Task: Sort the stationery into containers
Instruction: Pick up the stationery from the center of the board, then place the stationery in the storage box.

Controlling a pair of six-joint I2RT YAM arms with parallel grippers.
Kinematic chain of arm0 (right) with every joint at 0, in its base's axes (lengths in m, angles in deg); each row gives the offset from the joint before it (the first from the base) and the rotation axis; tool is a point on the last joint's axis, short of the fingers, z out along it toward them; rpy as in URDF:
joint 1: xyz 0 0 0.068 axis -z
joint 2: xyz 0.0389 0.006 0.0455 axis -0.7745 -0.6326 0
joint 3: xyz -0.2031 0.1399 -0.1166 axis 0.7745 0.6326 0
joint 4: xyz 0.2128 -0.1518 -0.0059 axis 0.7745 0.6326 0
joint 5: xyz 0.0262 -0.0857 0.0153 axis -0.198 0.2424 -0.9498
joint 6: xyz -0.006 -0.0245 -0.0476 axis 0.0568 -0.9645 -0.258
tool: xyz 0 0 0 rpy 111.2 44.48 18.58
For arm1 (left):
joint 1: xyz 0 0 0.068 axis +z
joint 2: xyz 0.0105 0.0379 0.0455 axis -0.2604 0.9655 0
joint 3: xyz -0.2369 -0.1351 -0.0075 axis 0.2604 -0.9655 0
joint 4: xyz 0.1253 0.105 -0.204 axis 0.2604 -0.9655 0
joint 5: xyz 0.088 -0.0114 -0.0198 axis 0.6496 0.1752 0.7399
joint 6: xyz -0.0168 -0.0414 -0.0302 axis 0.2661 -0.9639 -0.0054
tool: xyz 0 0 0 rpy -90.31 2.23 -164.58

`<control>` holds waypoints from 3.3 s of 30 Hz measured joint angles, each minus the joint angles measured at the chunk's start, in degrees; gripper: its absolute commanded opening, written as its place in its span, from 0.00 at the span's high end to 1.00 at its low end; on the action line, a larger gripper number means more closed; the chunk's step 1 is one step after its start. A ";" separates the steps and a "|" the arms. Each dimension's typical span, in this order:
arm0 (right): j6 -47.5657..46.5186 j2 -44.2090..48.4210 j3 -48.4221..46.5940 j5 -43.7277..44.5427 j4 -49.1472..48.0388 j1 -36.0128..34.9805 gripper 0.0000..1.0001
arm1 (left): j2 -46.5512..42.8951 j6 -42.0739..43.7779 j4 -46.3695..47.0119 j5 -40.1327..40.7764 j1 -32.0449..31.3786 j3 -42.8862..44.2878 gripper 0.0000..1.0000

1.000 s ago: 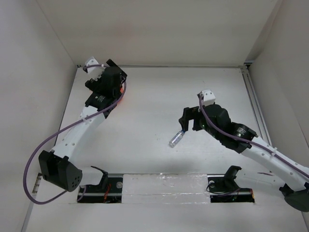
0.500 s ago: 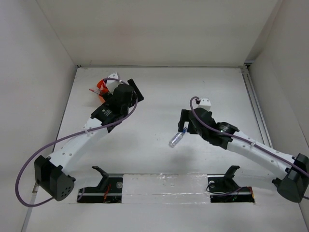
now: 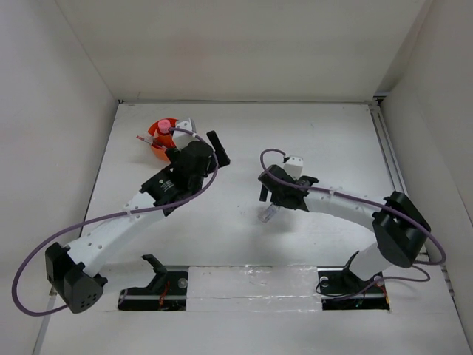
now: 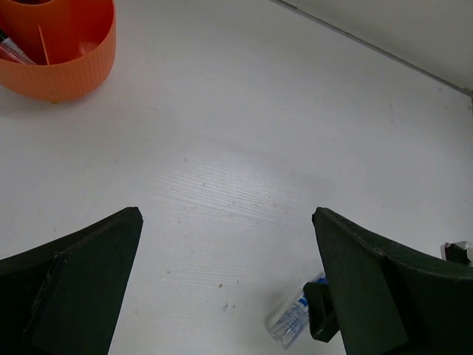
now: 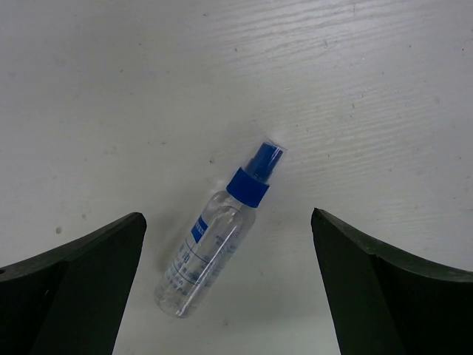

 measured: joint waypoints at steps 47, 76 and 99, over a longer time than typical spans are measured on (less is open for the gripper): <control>-17.92 29.83 10.19 -9.73 -23.50 14.08 1.00 | -0.07 4.76 23.58 -38.71 0.79 -11.63 0.00; -31.67 50.05 18.25 -49.16 -47.67 14.51 1.00 | 19.85 -6.82 87.84 -79.84 -0.04 -18.27 0.00; -20.96 43.10 18.93 -56.68 -62.10 14.56 1.00 | 13.55 -1.27 88.72 -78.20 -0.11 -19.80 0.03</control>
